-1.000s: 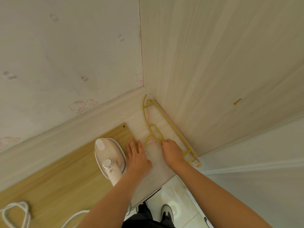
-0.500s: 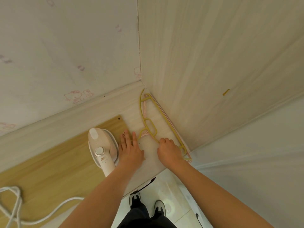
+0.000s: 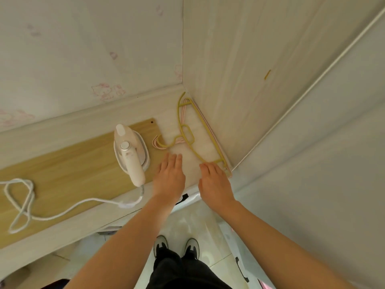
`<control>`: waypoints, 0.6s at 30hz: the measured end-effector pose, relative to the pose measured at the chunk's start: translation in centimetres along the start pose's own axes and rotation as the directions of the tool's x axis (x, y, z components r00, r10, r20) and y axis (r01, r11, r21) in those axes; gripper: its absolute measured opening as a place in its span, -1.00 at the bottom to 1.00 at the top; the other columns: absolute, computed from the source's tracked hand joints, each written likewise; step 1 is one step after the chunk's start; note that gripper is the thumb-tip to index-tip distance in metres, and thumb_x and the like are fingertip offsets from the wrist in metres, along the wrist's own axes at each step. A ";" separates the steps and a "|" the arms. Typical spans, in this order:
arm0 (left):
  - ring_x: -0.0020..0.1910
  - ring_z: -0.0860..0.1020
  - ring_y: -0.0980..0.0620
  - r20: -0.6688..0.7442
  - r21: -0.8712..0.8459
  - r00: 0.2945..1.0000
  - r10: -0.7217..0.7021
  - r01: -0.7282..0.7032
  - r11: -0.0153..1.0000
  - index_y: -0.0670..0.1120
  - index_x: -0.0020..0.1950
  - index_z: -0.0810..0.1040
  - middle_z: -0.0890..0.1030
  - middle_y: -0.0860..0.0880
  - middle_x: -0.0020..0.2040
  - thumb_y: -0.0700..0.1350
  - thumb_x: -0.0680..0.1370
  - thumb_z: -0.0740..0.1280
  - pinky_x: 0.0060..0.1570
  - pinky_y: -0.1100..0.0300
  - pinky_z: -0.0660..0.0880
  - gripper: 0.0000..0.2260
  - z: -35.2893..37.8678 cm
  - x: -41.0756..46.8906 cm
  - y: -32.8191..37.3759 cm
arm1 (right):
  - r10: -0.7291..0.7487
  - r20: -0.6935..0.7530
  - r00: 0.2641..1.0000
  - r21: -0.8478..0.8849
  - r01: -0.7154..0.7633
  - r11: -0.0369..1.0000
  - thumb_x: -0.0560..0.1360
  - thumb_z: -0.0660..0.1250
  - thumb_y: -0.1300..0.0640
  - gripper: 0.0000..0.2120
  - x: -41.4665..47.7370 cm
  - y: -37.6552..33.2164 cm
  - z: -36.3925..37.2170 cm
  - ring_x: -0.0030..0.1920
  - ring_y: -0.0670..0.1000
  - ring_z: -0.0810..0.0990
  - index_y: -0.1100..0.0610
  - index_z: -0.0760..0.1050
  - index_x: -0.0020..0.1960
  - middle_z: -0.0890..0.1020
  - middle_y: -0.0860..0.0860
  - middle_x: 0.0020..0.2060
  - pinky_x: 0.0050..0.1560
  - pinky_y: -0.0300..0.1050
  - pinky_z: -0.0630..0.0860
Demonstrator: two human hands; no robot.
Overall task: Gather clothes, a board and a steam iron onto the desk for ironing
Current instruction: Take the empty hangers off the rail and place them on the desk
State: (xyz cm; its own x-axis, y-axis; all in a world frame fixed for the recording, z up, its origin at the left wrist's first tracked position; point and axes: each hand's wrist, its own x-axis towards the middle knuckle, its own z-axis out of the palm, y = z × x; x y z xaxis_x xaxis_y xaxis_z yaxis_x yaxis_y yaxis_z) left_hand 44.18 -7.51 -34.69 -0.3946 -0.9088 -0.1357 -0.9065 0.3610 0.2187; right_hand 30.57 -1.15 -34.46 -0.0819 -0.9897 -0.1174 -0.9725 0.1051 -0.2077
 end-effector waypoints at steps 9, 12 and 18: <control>0.22 0.55 -0.22 -0.160 -0.090 0.979 0.128 -0.144 0.986 -0.23 0.22 0.56 0.65 -0.15 0.10 -0.27 0.45 0.42 0.05 -0.06 0.54 -0.66 0.0 -8.8 1.2 | 0.074 -0.026 0.997 0.072 -0.072 0.995 0.58 0.16 0.18 -0.59 -6.7 -0.8 -0.1 0.33 0.10 0.40 0.23 0.29 0.41 0.46 0.12 0.31 0.34 -0.08 0.31; 0.14 0.59 -0.19 -0.206 -0.084 0.962 0.178 -0.198 0.977 -0.22 0.16 0.59 0.67 -0.12 0.02 -0.27 0.42 0.46 0.00 -0.03 0.57 -0.69 0.1 -11.6 1.1 | 0.106 -0.049 0.993 0.086 -0.102 0.991 0.58 0.15 0.19 -0.58 -9.7 -1.4 -0.1 0.34 0.10 0.39 0.22 0.29 0.42 0.46 0.12 0.33 0.35 -0.10 0.30; 0.16 0.58 -0.14 -0.235 -0.102 0.941 0.245 -0.275 0.956 -0.20 0.20 0.58 0.67 -0.10 0.05 -0.25 0.47 0.41 0.07 -0.01 0.57 -0.71 0.4 -17.5 0.7 | 0.208 -0.129 0.970 0.146 -0.189 0.971 0.60 0.14 0.15 -0.62 -16.7 -3.3 -0.3 0.28 0.05 0.45 0.19 0.34 0.39 0.53 0.08 0.25 0.33 -0.13 0.36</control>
State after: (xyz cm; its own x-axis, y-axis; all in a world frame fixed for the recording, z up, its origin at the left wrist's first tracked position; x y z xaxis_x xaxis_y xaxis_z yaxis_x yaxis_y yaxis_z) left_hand 50.40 8.69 -32.60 -0.5585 -0.8153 0.1530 -0.7431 0.5737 0.3446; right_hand 35.05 15.03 -31.53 -0.3096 -0.9503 -0.0319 -0.8972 0.3030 -0.3213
